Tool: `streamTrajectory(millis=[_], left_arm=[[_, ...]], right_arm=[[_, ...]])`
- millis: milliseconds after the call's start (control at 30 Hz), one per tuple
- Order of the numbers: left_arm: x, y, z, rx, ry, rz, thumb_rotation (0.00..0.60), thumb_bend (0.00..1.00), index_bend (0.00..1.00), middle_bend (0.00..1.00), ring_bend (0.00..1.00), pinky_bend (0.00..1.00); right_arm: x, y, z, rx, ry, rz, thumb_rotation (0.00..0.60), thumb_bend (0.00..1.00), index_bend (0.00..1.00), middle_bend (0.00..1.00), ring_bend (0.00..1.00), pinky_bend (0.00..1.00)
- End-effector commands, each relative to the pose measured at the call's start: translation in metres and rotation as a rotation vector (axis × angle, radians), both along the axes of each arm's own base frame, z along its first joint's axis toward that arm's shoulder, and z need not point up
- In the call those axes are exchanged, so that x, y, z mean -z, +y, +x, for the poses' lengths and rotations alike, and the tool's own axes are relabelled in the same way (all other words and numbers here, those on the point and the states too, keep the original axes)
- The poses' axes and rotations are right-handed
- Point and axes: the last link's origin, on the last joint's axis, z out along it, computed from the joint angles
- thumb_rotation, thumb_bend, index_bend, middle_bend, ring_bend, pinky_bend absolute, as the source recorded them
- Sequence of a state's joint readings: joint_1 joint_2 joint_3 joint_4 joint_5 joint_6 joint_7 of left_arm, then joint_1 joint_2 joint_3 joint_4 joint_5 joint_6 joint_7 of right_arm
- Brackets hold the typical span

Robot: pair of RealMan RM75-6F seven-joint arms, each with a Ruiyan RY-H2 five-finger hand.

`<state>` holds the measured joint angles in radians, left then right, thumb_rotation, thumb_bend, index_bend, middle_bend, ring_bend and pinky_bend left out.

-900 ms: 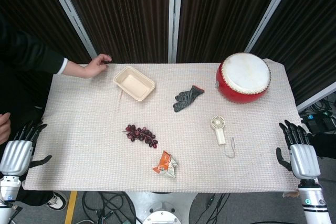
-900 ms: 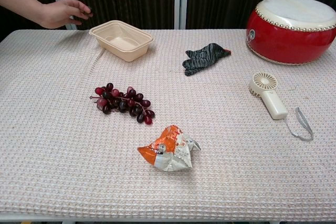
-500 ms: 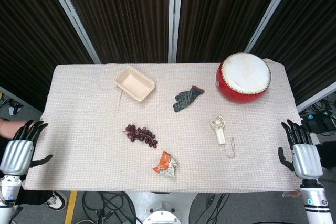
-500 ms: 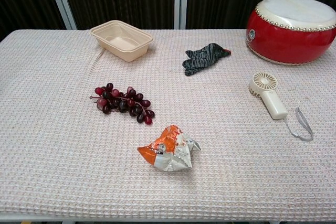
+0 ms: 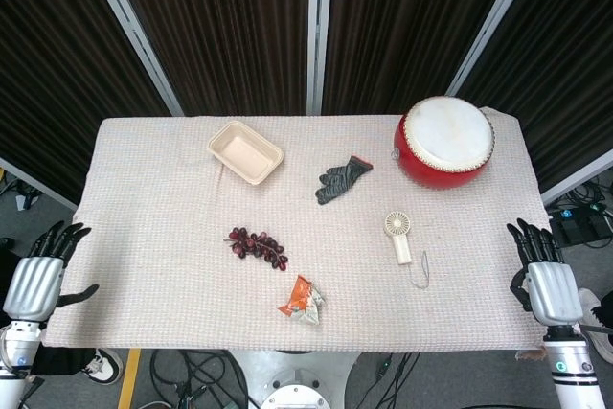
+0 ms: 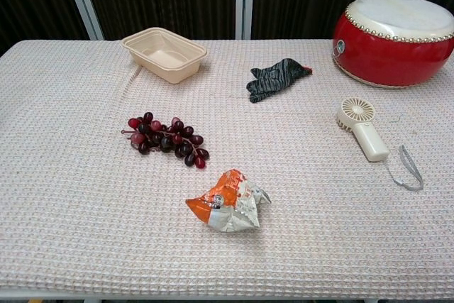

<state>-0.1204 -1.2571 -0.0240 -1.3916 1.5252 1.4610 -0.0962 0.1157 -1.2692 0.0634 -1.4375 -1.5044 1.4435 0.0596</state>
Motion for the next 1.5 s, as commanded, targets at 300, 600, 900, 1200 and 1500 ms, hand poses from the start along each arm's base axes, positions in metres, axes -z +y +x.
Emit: streamTrajectory(millis=[300, 600, 900, 1200, 1500], left_arm=[[-0.001, -0.003, -0.007, -0.018, 0.002, -0.004, 0.600, 0.00, 0.15, 0.11, 0.01, 0.15], [0.000, -0.001, -0.012, -0.032, 0.000, -0.004, 0.600, 0.00, 0.16, 0.11, 0.01, 0.15], [0.001, 0.000, -0.018, -0.054, 0.000, -0.005, 0.600, 0.00, 0.15, 0.11, 0.01, 0.15], [0.000, 0.000, -0.022, -0.062, 0.001, -0.003, 0.600, 0.00, 0.15, 0.11, 0.01, 0.15], [-0.002, 0.000, -0.026, -0.065, 0.001, 0.006, 0.600, 0.00, 0.15, 0.11, 0.01, 0.15]], right_arm=[[0.027, -0.017, 0.018, -0.031, 0.004, 0.120, 0.600, 1.00, 0.00, 0.37, 0.71, 0.77], [0.053, -0.040, 0.035, -0.051, 0.054, 0.178, 0.600, 1.00, 0.00, 0.80, 0.73, 0.77], [0.088, -0.054, 0.044, 0.010, 0.098, 0.336, 0.600, 1.00, 0.00, 0.81, 0.74, 0.77], [0.111, -0.059, 0.056, 0.016, 0.135, 0.426, 0.600, 1.00, 0.00, 0.80, 0.74, 0.77], [0.122, -0.060, 0.064, 0.011, 0.159, 0.460, 0.600, 1.00, 0.00, 0.80, 0.74, 0.77]])
